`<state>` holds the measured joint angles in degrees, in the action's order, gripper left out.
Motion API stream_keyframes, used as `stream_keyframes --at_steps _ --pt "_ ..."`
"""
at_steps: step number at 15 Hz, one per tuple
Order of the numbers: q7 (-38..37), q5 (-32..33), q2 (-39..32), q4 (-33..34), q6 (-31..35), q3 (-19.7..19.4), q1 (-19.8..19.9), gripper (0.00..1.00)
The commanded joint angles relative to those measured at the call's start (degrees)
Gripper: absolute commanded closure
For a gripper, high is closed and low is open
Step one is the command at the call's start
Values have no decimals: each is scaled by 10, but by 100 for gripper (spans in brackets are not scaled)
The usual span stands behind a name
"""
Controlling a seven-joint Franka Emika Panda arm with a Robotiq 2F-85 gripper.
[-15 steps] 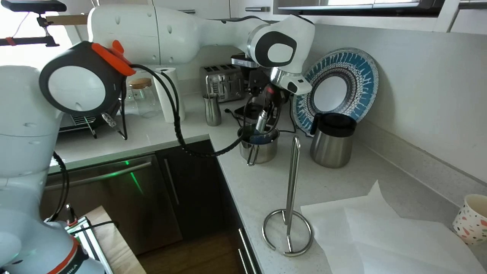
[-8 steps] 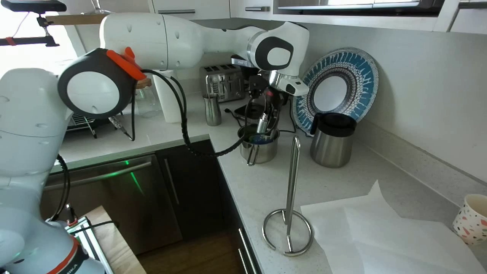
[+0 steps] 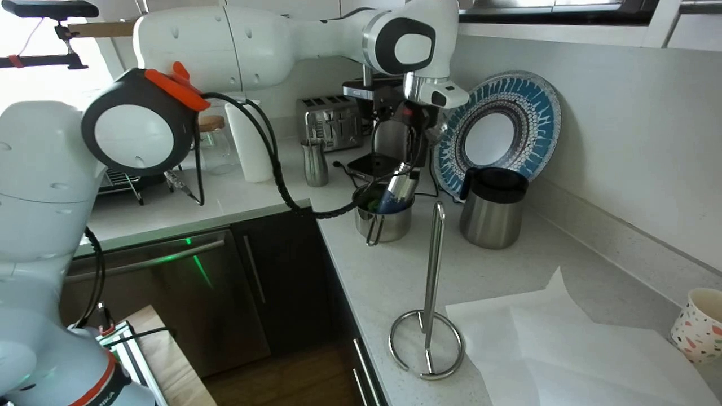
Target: Put the silver bottle in the pot
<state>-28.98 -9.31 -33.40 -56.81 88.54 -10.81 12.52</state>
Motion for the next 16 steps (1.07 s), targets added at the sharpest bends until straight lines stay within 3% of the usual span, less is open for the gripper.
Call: stream_keyframes --at_steps 1,6,11,16 --pt "8 13 18 23 2 -7 -2 0" --pt "39 5 37 29 2 -1 -1 0" --pt "186 -5 72 -3 10 29 -5 0" --pt "279 -8 153 -89 11 73 -41 0"
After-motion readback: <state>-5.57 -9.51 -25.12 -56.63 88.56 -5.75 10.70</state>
